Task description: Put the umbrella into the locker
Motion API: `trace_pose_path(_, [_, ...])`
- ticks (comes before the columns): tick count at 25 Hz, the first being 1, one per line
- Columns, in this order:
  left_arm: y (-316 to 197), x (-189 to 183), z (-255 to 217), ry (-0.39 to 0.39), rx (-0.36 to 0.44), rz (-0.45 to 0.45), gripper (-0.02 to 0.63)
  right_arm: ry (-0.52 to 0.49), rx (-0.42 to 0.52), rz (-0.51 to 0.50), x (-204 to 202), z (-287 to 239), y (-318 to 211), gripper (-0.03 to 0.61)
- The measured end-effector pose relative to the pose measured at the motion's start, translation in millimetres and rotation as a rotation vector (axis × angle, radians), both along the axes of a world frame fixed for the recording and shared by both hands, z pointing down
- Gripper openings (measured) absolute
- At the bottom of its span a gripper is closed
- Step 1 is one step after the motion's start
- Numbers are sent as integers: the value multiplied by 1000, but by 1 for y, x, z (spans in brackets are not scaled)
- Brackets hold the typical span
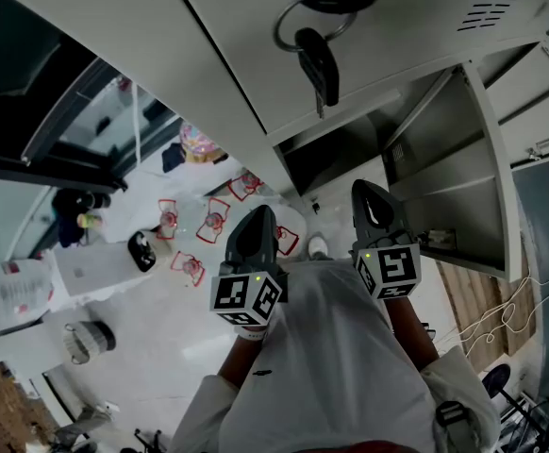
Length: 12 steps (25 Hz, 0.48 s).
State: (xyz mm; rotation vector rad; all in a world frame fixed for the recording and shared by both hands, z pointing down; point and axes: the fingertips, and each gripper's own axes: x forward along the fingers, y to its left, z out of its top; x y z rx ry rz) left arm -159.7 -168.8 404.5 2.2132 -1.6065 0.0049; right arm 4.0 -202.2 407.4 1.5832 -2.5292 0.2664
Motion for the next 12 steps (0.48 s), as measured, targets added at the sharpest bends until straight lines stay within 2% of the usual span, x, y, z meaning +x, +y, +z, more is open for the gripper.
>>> trace_pose_path(12, [-1, 1, 1, 5, -3, -1, 12, 6, -19, 7, 2, 8, -3, 2])
